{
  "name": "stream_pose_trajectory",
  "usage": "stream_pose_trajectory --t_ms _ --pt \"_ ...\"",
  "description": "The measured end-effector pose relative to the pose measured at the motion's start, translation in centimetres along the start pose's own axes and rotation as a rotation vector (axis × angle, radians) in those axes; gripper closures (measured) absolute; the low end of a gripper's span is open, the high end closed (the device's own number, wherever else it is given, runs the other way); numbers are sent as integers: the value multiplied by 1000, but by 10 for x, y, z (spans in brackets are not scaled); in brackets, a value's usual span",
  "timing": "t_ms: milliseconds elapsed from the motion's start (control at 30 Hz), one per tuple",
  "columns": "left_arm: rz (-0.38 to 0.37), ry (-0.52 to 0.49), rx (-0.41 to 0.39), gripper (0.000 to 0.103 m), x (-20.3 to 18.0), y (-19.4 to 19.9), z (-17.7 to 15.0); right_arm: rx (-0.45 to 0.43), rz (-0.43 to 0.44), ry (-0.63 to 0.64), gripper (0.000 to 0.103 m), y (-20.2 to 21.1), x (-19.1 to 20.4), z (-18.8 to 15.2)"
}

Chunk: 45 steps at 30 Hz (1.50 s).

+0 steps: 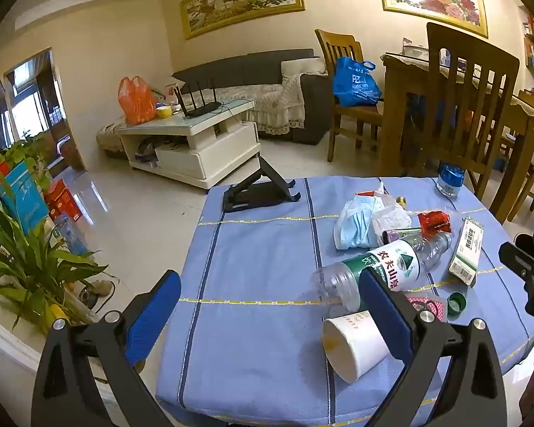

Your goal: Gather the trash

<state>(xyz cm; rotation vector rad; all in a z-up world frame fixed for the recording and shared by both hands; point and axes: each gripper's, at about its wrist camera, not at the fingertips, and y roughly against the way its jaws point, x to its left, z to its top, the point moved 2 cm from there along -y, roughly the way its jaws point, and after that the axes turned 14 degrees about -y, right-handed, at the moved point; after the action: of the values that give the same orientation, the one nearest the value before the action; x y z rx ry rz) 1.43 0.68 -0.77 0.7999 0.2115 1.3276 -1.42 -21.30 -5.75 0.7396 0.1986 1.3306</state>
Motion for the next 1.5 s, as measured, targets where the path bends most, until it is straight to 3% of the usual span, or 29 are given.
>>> stream_pose_trajectory --t_ms 467,900,1500 --pt "-39 -6 -5 6 -1 0 0 51 32 -17 5 -11 -13 -8" --pt "-49 -4 -2 6 -6 0 -1 13 -56 9 5 -4 -9 -4" --pt "-59 8 11 6 -4 -6 -3 32 -65 13 5 -2 -7 -3"
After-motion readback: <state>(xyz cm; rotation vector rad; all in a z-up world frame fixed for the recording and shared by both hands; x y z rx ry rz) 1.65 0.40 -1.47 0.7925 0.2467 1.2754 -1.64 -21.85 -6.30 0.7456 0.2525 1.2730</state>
